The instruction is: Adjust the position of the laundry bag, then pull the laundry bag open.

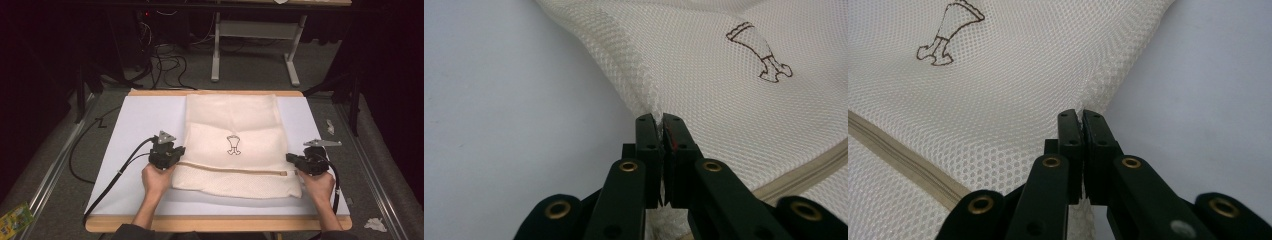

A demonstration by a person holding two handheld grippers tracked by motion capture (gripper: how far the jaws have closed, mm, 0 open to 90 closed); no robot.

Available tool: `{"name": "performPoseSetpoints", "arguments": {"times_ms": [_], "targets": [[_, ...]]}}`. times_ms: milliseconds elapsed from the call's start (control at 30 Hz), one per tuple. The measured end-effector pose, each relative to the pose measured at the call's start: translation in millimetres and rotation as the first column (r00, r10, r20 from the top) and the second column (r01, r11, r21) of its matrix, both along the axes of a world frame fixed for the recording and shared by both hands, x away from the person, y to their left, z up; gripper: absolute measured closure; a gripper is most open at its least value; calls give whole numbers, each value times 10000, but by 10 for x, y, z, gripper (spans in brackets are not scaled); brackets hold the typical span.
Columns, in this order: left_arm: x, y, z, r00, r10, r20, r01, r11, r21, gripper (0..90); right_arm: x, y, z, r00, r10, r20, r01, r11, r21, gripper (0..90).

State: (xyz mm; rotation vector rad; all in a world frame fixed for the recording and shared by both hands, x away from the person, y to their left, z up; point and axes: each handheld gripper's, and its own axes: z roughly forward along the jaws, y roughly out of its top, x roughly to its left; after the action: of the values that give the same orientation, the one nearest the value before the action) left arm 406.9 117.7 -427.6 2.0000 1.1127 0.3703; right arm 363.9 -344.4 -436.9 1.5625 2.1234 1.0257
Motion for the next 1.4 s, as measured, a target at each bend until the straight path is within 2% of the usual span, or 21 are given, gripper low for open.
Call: {"name": "performPoseSetpoints", "arguments": {"times_ms": [300,467,600,833,1200,1400], "targets": [[-66,207,-52,9993,362,6,-362,9989,296,868,23,193,-18,9987,459,222,-462,9988,160,891],[-100,319,-89,9975,681,178,-689,9966,461,866,36,322,-40,9970,717,290,-725,9970,283,891],[-110,400,-140,9960,889,52,-891,9944,565,862,56,404,-58,9960,837,310,-848,9958,344,890],[-112,390,-236,9953,964,11,-961,9908,957,852,68,449,-94,9963,828,245,-836,9959,358,887],[-117,373,-342,9948,1017,24,-1013,9884,1135,827,64,459,-163,9965,797,252,-800,9967,130,867],[-124,363,-376,9941,1078,66,-1078,9864,1240,781,46,457,-188,9970,683,353,-682,9977,-29,789]]}}
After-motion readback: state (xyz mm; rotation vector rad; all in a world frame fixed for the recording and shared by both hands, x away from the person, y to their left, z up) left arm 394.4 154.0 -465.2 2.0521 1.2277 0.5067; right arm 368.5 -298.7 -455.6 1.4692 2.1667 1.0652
